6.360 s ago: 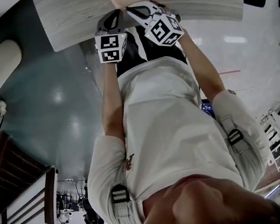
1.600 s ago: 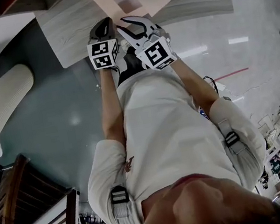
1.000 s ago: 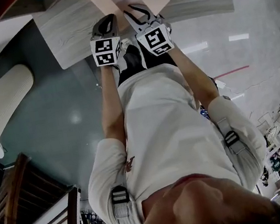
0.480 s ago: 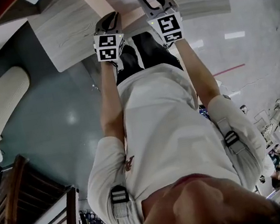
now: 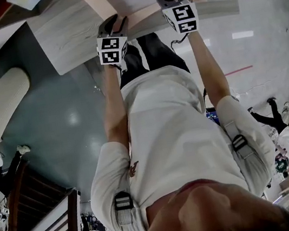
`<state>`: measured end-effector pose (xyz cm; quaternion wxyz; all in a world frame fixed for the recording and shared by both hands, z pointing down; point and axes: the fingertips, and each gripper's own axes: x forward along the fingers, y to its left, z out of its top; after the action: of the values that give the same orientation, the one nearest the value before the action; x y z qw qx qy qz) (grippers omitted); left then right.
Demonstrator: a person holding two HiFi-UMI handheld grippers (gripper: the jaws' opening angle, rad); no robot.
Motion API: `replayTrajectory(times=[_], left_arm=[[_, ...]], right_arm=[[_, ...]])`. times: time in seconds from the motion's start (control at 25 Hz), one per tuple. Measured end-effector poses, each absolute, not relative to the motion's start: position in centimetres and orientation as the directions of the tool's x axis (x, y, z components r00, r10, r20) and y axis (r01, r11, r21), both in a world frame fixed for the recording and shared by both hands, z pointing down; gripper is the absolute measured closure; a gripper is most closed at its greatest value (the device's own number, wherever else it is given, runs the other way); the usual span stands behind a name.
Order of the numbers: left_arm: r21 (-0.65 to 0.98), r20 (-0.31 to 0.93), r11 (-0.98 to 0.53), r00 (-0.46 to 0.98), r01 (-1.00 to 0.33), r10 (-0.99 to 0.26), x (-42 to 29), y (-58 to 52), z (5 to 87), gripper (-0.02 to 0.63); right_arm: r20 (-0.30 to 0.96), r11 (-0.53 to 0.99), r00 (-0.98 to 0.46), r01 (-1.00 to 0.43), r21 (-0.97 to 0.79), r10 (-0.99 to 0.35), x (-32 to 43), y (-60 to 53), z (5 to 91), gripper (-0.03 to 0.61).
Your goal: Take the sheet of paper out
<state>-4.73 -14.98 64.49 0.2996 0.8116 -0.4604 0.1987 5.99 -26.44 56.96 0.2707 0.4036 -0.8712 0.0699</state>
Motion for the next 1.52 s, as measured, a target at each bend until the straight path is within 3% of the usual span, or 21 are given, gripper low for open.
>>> replayTrajectory(times=[0.6, 1.28, 1.52], left_arm=[[0.318, 0.606, -0.348, 0.471, -0.882, -0.641, -4.7, -15.2, 64.8, 0.451], [0.328, 0.605, -0.323, 0.46, -0.888, -0.65, -4.6, -15.3, 64.5, 0.451], [0.328, 0.607, -0.322, 0.459, -0.888, -0.649, -4.6, -15.2, 64.6, 0.451]], right_arm=[[0.706, 0.744, -0.514, -0.668, 0.027, -0.487, 6.3, -28.6, 65.4, 0.339], [0.845, 0.758, -0.466, -0.641, -0.117, -0.264, 5.0, -29.7, 70.6, 0.34], [0.858, 0.709, -0.442, -0.691, -0.14, -0.261, 5.1, -30.7, 71.2, 0.394]])
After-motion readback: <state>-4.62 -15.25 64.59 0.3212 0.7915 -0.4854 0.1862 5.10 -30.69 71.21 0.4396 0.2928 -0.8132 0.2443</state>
